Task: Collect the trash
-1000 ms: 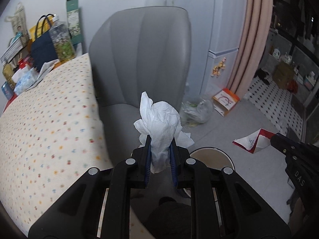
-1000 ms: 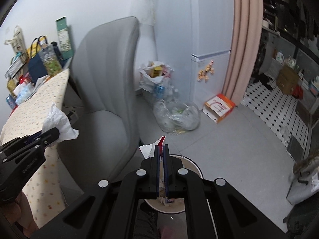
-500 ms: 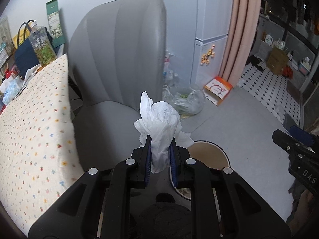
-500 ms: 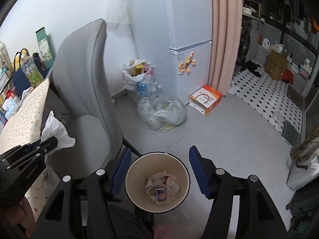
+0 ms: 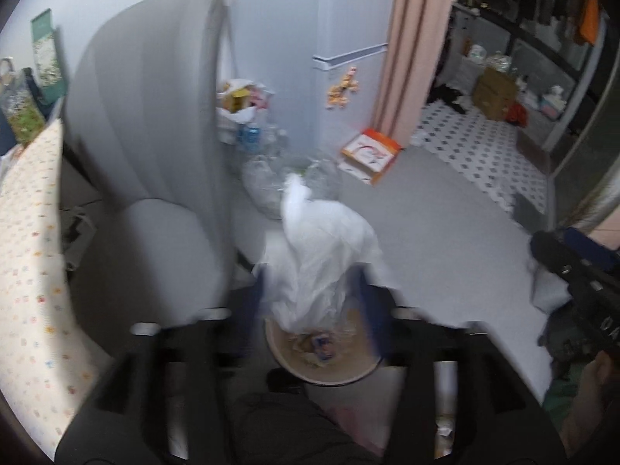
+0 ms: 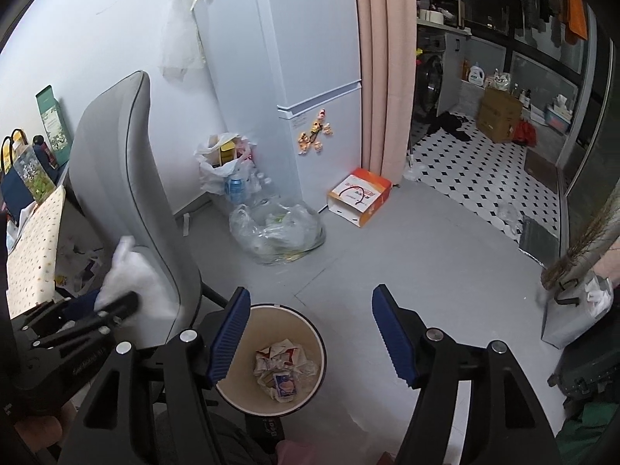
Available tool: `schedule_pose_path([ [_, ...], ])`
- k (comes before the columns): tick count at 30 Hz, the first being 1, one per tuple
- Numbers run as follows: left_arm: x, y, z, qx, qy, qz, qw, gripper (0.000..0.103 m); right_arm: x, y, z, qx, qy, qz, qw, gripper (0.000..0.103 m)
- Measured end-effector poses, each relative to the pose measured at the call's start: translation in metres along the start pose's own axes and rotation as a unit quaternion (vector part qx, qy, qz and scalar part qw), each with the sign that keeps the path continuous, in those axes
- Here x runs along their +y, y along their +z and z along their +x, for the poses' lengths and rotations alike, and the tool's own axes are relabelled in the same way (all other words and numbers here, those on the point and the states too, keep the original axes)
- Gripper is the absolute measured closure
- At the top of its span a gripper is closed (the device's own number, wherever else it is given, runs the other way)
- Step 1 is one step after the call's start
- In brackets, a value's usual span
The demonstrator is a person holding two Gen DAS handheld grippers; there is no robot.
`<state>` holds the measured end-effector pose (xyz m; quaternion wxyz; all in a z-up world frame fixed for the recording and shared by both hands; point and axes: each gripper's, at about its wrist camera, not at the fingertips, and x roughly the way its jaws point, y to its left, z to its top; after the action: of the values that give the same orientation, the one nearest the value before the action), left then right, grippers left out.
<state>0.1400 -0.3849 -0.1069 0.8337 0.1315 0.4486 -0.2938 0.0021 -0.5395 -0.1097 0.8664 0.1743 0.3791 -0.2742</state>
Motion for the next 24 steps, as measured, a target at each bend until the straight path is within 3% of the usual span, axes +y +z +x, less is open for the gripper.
schedule_pose_path([
  [8, 0.016, -0.001, -0.017, -0.024, 0.031, -0.012, 0.9991, 0.006, 0.008, 0.001, 0.0, -0.002, 0.008, 0.001, 1.0, 0.035],
  [15, 0.036, -0.004, -0.038, -0.04, 0.065, -0.027, 0.9967, 0.006, 0.025, 0.01, -0.016, -0.021, 0.014, -0.015, 1.0, 0.019],
  [24, 0.062, -0.011, -0.074, -0.069, 0.083, -0.055, 0.9927, 0.006, 0.05, 0.015, -0.046, -0.044, 0.018, -0.04, 0.998, 0.014],
])
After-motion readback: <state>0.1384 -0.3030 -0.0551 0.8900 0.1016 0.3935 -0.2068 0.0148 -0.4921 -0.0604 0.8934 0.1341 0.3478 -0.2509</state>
